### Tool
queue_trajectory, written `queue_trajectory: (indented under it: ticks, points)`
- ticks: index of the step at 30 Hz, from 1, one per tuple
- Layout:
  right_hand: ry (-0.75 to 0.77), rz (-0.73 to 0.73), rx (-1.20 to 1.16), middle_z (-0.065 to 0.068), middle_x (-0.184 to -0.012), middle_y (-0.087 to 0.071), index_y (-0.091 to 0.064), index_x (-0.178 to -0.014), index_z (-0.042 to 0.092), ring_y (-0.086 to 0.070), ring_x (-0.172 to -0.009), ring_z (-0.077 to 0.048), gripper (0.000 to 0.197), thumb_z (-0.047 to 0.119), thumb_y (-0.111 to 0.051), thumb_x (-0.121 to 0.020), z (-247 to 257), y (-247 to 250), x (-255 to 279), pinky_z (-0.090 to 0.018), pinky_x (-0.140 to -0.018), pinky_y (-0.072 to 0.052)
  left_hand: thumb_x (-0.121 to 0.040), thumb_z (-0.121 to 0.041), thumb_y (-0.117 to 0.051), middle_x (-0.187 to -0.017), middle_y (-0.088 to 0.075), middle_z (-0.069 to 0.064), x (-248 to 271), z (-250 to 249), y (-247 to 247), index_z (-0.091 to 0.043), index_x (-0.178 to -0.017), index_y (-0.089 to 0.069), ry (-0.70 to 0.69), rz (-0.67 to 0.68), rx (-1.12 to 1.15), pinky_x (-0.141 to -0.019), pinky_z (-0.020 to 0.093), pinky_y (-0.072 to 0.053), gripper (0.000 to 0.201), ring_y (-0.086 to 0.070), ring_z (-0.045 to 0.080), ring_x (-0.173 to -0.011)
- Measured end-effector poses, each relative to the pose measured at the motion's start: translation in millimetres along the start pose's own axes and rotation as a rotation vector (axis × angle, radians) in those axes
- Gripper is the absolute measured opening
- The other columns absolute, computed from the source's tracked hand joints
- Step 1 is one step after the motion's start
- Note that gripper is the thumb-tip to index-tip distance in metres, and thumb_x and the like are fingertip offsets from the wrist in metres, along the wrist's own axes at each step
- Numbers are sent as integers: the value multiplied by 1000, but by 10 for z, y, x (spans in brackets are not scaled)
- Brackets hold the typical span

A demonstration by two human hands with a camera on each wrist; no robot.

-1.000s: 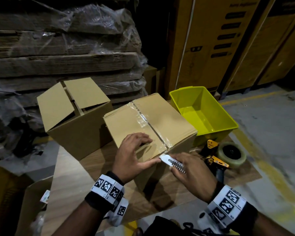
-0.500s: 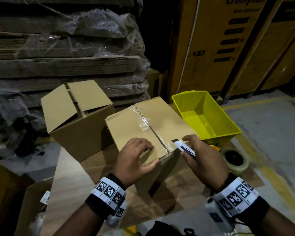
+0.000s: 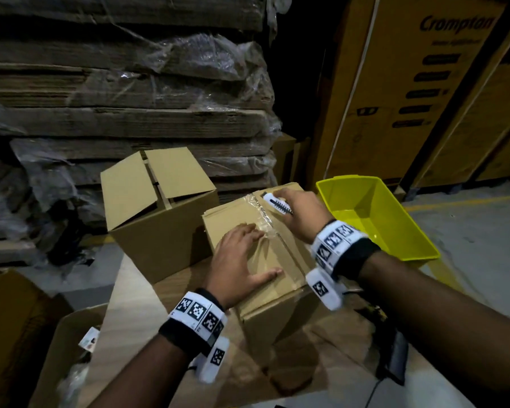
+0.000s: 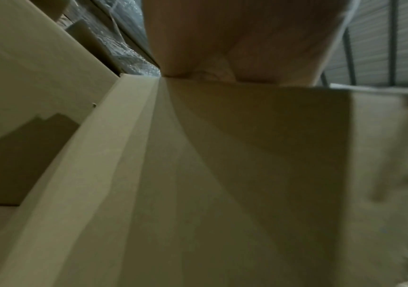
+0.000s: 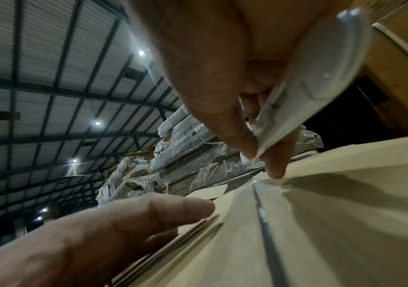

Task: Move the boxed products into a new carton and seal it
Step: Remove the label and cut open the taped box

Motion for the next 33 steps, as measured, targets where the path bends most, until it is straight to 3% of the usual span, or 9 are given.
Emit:
queue_trajectory:
  ticks: [4, 9, 12, 15, 18, 25, 30, 33]
  points:
    - [-5, 46, 94, -6, -119, -67, -55, -128, 28, -60, -110, -31, 42, 18, -59, -88, 172, 43, -311, -33, -85, -47, -73, -75, -63, -157, -31, -5, -91, 52, 29, -30, -147, -37, 68, -13, -41, -121, 42, -21, 90, -26, 15, -143]
    - [2, 107, 189, -8, -116, -68, -63, -120, 22, -62, -107, -33, 34, 16, -57, -87, 242, 2, -390, -38, -87, -50, -84, -50, -71, -149, -45, 2, -461, 327, 178, -21, -144, -42, 159, -156, -48, -115, 40, -32, 73, -38, 19, -137]
    - [-19, 105, 202, -9, -113, -69, -65, -118, 20, -63, -105, -33, 34, 14, -56, -86, 233, 13, -379, -38, -86, -50, -87, -40, -70, -148, -47, 3, -738, 478, 214, -19, -146, -42, 168, -136, -58, -116, 37, -31, 69, -37, 20, -139]
    - [-41, 90, 207, -9, -113, -70, -66, -118, 20, -63, -104, -33, 34, 11, -56, -86, 242, 28, -342, -37, -87, -50, -90, -38, -67, -148, -48, 3, -928, 544, 197, -22, -145, -45, 174, -87, -57, -115, 38, -32, 62, -37, 20, -140]
    - [-27, 76, 214, -9, -115, -69, -65, -120, 20, -62, -106, -32, 35, 12, -54, -88, 262, 44, -311, -36, -88, -49, -90, -40, -67, -133, -56, 0, -1023, 536, 196, -27, -131, -60, 174, -102, -66, -103, 41, -38, 43, -45, 20, -129]
    - [-13, 73, 193, -7, -120, -67, -62, -125, 27, -60, -111, -31, 39, 14, -53, -89, 284, 62, -244, -35, -89, -48, -89, -45, -67, -130, -56, 1, -1127, 593, 162, -34, -130, -61, 246, -61, -23, -100, 45, -36, 44, -46, 23, -127]
    - [20, 70, 262, -9, -107, -70, -67, -112, 21, -62, -101, -33, 33, 9, -52, -86, 342, 33, -293, -36, -81, -49, -88, -45, -68, -126, -58, 1, -1176, 634, 171, -38, -128, -62, 238, -43, -1, -97, 45, -39, 41, -48, 22, -125]
    - [68, 103, 328, -9, -93, -69, -64, -92, 19, -63, -92, -34, 20, 8, -52, -82, 405, -37, -371, -35, -73, -48, -89, -43, -67, -125, -57, 0, -1167, 625, 169, -39, -128, -62, 222, -61, -14, -95, 44, -38, 40, -46, 22, -125]
Point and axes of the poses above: each hand's wrist, its own x-axis away from the middle knuckle, its own y-axis out of the back of the hand, z = x × y, the point moved 3 cm from there along -x, towards the middle knuckle
